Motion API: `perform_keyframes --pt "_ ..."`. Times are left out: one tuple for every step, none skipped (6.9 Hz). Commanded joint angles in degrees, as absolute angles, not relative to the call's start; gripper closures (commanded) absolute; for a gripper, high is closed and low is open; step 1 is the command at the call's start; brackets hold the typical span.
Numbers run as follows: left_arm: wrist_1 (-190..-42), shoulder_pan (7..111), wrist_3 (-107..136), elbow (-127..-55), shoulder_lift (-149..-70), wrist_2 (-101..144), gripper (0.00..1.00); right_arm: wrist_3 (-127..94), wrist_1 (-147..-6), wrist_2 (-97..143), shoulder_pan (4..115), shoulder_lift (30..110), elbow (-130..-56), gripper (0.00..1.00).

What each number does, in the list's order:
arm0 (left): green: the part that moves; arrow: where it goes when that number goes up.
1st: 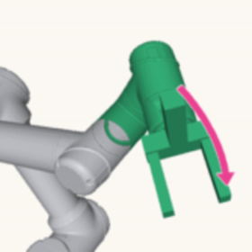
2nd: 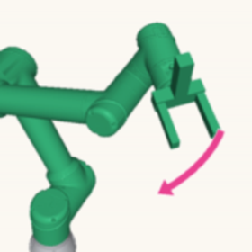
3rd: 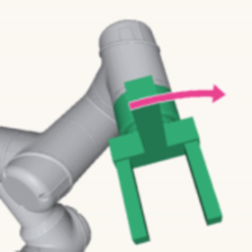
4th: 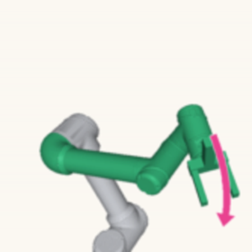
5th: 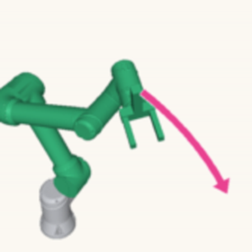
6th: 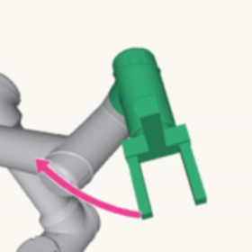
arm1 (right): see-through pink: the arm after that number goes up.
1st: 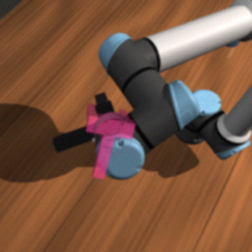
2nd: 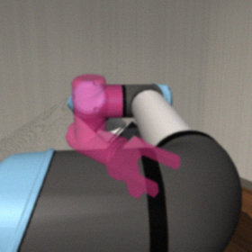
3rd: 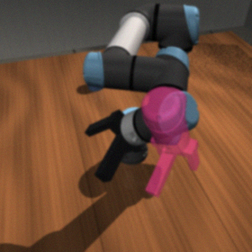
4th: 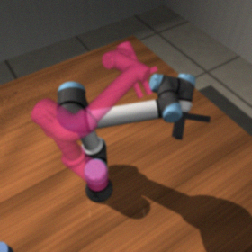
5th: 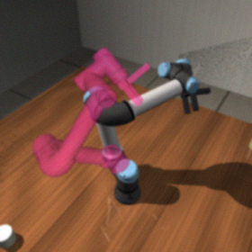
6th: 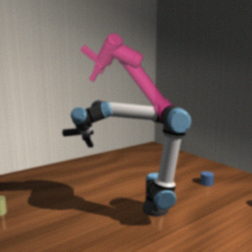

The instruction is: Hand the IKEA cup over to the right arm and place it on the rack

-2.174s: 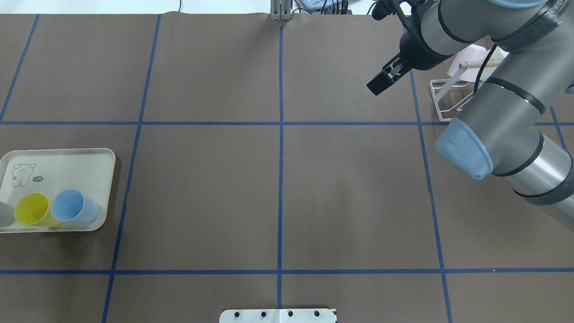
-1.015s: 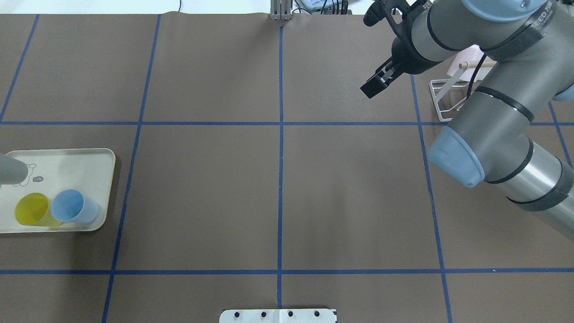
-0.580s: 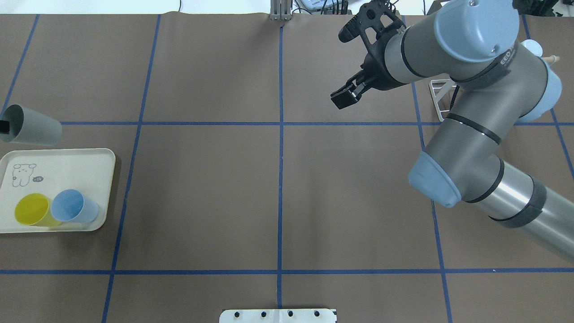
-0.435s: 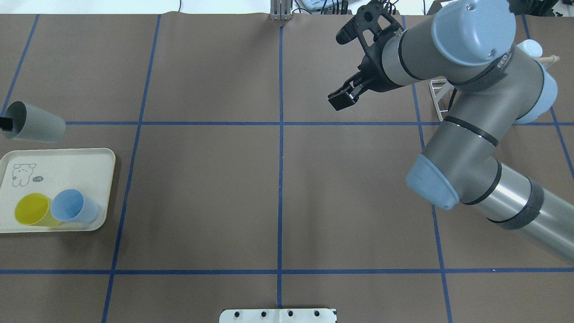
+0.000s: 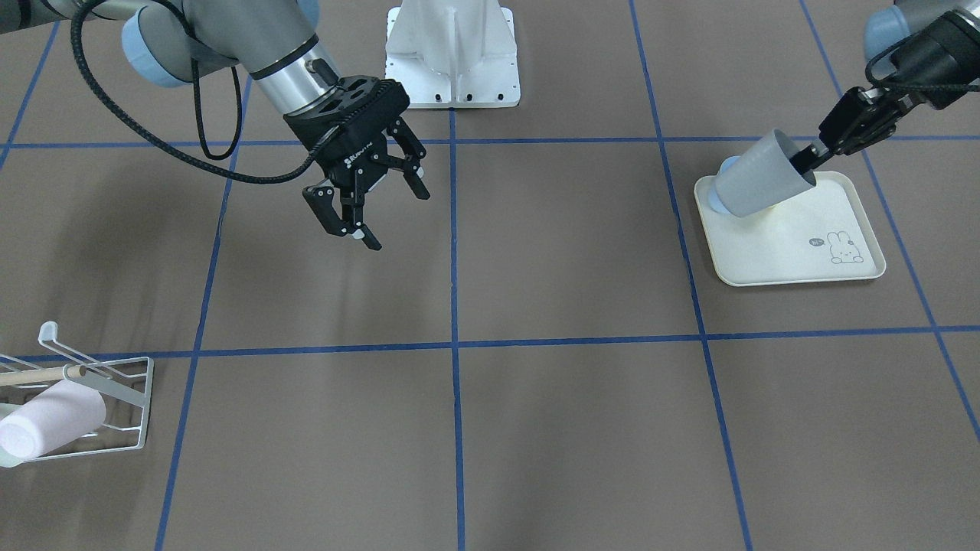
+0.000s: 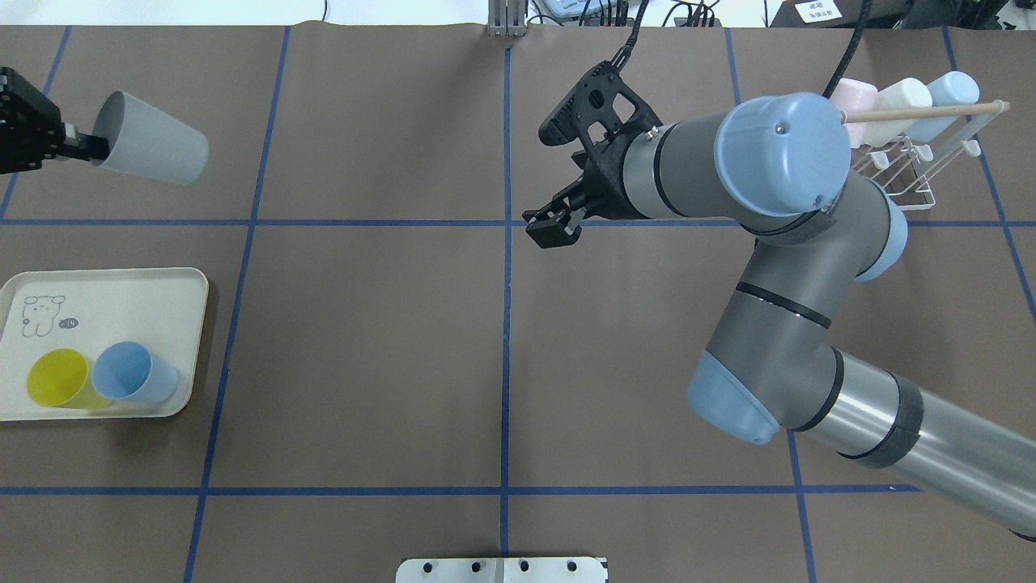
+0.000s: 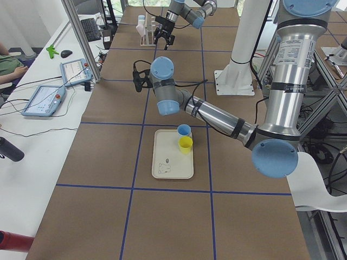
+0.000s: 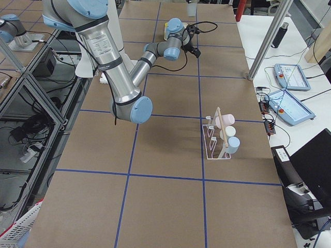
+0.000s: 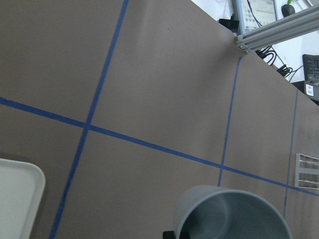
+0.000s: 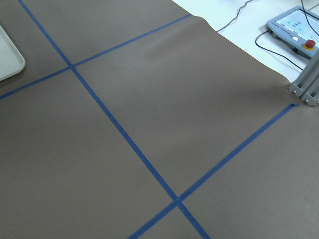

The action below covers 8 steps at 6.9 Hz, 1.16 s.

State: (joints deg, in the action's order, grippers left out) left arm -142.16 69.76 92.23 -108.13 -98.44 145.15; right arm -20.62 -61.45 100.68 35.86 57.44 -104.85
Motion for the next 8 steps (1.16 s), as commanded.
perform_keyframes --pt "-142.56 64.9 97.73 -108.02 -104.22 144.15 1.0 -20.48 -51.88 92.78 31.05 55.56 -100.48 0.01" --pt "-142.56 62.6 99.56 -107.76 -106.33 143.97 1.0 -20.39 -51.86 88.81 29.46 53.98 -100.29 0.01" --pt "-142.38 59.79 102.97 -106.71 -110.18 143.44 1.0 -20.3 -51.94 87.64 28.49 53.01 -100.28 0.01" --pt "-141.95 56.46 103.96 -106.7 -112.48 139.17 1.0 -20.3 -51.94 86.41 27.61 52.04 -100.28 0.01" --pt "-141.86 52.95 103.89 -106.7 -113.28 134.87 1.0 -20.22 -51.94 84.66 26.64 51.16 -100.28 0.01" --pt "-141.77 52.13 103.89 -106.7 -113.99 133.87 1.0 -19.34 -51.86 83.42 26.11 51.15 -100.37 0.01" --pt "-141.77 52.12 103.97 -106.7 -114.08 133.86 1.0 -18.2 -51.86 83.32 25.93 51.15 -100.37 0.01" --pt "-141.77 52.03 103.89 -106.61 -114.0 133.77 1.0 -17.93 -51.77 83.32 25.93 50.8 -100.63 0.01"
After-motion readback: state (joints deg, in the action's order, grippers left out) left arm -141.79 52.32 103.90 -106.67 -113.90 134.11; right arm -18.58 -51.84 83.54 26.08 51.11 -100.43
